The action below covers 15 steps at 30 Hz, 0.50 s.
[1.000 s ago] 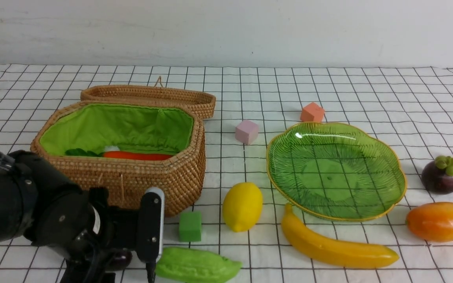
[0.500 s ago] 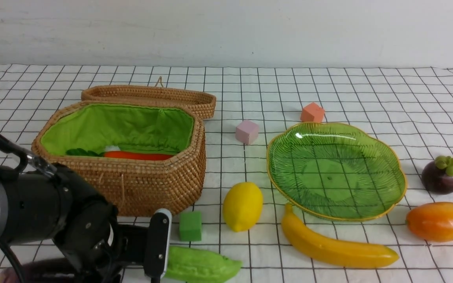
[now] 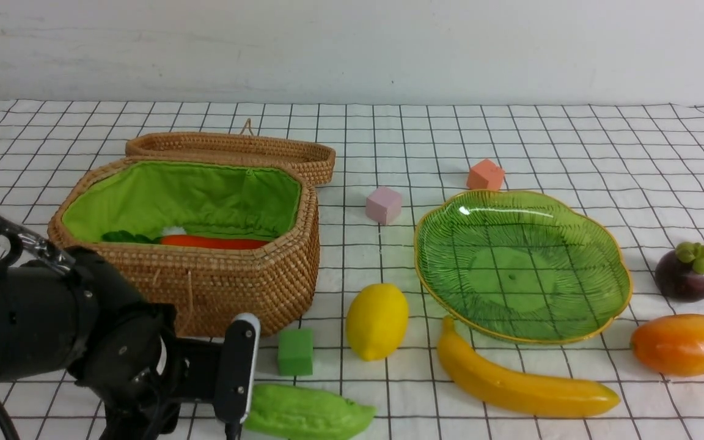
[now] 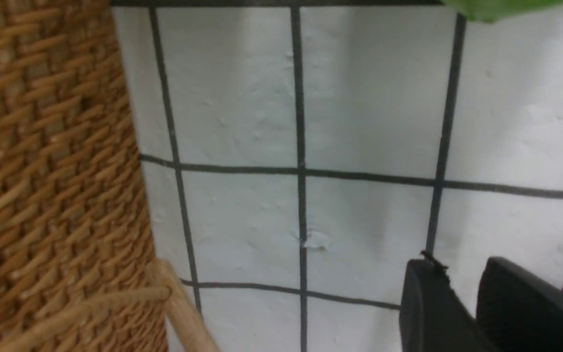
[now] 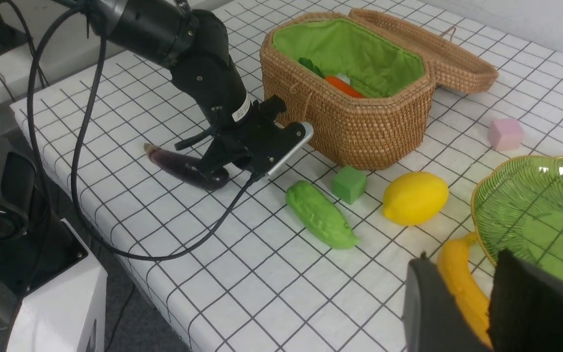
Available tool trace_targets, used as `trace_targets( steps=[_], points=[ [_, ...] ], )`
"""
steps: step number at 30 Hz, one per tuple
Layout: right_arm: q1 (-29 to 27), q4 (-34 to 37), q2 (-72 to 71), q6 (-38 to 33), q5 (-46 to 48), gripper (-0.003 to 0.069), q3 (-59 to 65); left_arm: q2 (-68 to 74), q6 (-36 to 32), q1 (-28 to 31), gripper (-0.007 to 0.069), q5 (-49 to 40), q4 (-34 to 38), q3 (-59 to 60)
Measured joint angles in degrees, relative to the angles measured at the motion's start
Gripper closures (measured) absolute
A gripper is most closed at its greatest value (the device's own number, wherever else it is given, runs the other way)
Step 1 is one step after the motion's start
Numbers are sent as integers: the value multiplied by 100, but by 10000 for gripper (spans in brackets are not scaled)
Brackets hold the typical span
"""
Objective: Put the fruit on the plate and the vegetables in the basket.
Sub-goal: Use the left arm to grab an eggplant and put it into the left basket
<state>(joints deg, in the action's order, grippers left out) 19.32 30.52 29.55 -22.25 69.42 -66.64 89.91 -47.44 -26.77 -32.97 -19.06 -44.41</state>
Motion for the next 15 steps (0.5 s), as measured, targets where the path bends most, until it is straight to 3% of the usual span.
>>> trace_targets(
  steps=[2, 5, 10, 15],
  points=[
    [0, 0, 0, 0, 14, 445, 0, -120, 168, 1, 391, -6, 7, 0],
    [0, 19, 0, 0, 19, 445, 0, -803, 1235, 6, 196, -561, 225, 0],
    [0, 36, 0, -96, 25, 445, 0, -1746, 2184, 6, -7, -1578, 325, 300],
    [0, 36, 0, -153, 25, 445, 0, -1942, 1880, 81, -34, -1184, 242, 995]
  ],
)
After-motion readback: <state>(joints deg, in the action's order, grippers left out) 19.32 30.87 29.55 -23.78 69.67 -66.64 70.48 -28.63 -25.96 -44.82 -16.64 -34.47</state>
